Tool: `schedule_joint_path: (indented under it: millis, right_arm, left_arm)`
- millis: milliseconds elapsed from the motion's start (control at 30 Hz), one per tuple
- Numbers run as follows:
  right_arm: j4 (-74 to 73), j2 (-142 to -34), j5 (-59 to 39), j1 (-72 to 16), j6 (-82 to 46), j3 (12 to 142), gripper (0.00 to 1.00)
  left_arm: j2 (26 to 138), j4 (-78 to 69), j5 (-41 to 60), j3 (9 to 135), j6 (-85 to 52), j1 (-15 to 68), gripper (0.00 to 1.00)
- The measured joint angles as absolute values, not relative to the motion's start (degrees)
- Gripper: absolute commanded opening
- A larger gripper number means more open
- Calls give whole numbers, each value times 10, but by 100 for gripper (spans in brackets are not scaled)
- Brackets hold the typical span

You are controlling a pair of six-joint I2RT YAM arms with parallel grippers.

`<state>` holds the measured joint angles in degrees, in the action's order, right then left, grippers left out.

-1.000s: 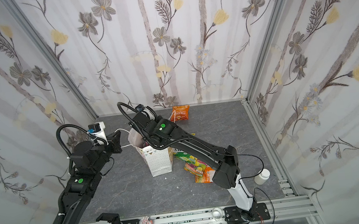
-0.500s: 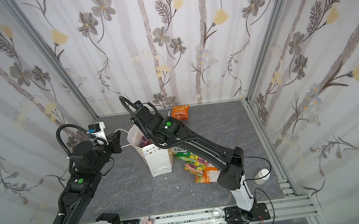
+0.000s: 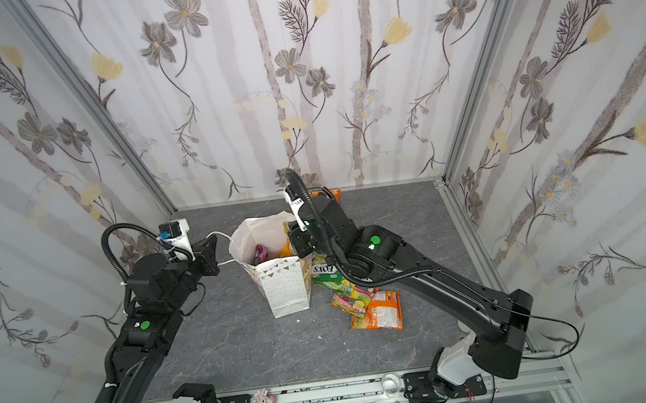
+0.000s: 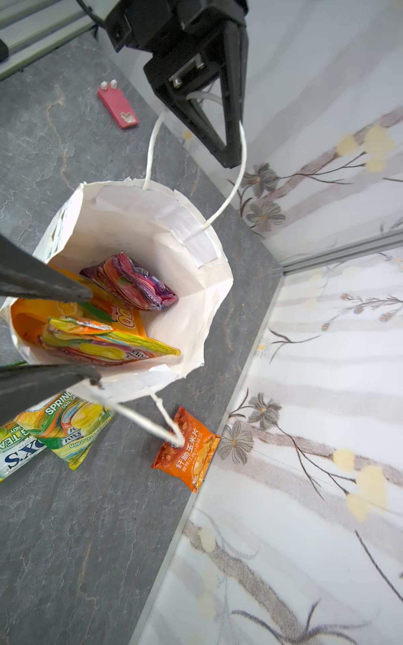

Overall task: Place the snacks into the paper bag
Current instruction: 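Withdraw the right gripper from the paper bag toward the nearer candy pile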

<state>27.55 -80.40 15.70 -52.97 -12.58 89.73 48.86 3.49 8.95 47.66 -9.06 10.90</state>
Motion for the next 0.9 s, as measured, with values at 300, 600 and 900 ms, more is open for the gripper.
schedule_joint_path:
  millis: [300,600,900]
  right_arm:
    - [278,-690,145,-476,-177,747,33]
    - [306,-552,177,-429,-271,537,34]
    - [374,-533,177,-400,-356,476,35]
  left_arm:
    - [492,39,81,480,-88,109,0]
    - [498,47,75,484,-83,110,0]
    - [500,47,78,484,-84,110,0]
